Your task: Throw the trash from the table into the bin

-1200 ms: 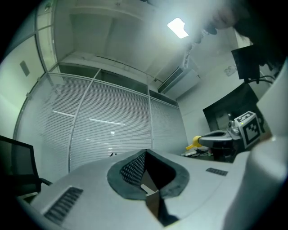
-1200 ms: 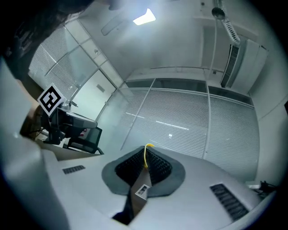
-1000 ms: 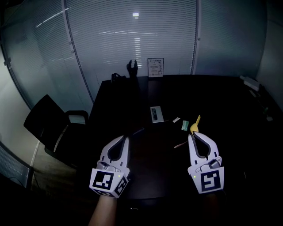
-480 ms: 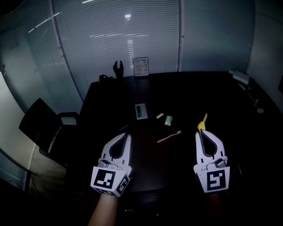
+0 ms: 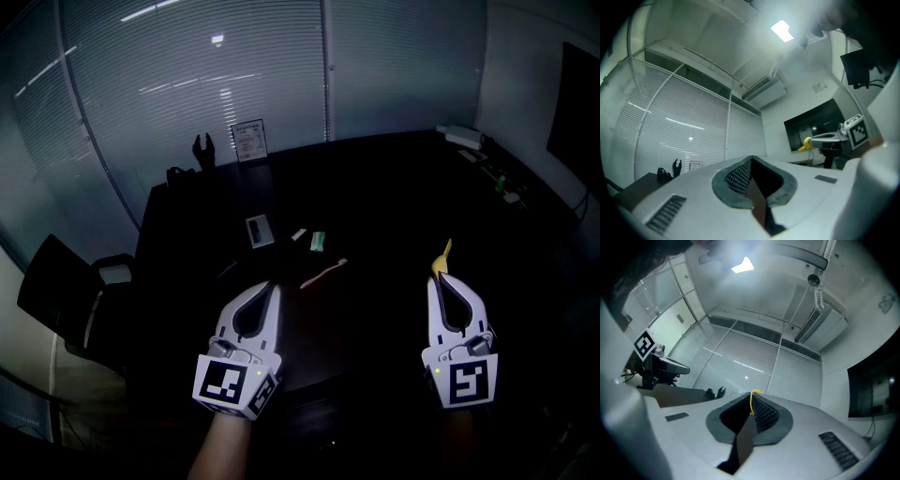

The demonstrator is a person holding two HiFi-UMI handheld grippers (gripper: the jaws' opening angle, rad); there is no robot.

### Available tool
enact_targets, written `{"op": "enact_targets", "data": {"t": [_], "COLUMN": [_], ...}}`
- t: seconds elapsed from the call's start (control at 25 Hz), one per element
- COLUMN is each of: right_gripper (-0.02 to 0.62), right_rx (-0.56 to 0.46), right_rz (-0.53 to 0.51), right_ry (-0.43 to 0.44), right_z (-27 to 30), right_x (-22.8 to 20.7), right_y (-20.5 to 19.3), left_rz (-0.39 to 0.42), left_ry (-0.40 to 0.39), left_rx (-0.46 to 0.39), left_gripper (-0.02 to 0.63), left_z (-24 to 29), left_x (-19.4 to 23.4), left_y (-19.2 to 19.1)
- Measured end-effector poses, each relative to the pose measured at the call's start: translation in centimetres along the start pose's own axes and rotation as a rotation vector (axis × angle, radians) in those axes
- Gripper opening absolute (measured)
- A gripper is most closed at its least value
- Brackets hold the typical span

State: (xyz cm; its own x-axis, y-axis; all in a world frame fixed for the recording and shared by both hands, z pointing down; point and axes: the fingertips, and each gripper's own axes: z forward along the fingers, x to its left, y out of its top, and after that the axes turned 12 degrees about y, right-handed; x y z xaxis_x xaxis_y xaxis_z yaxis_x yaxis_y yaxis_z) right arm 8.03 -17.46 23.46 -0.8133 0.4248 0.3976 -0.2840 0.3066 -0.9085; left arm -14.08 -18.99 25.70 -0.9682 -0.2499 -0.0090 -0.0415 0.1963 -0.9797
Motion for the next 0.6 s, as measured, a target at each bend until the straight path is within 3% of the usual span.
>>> {"op": "enact_targets", "data": {"t": [0.6], "right_gripper": [0.015], "right_rx": [0.209], "right_rz": [0.026], "right_ry": [-0.224], "right_z": [-18.8], "right_x": [1.1], "right_y": [-2.2], "left_rz": [-0.059], "left_ry": [-0.268], "left_rx": [0.051], "left_gripper": [0.000], "left_z": [-7.1], "left_x": [-11.2], "left_y": [-1.2]}}
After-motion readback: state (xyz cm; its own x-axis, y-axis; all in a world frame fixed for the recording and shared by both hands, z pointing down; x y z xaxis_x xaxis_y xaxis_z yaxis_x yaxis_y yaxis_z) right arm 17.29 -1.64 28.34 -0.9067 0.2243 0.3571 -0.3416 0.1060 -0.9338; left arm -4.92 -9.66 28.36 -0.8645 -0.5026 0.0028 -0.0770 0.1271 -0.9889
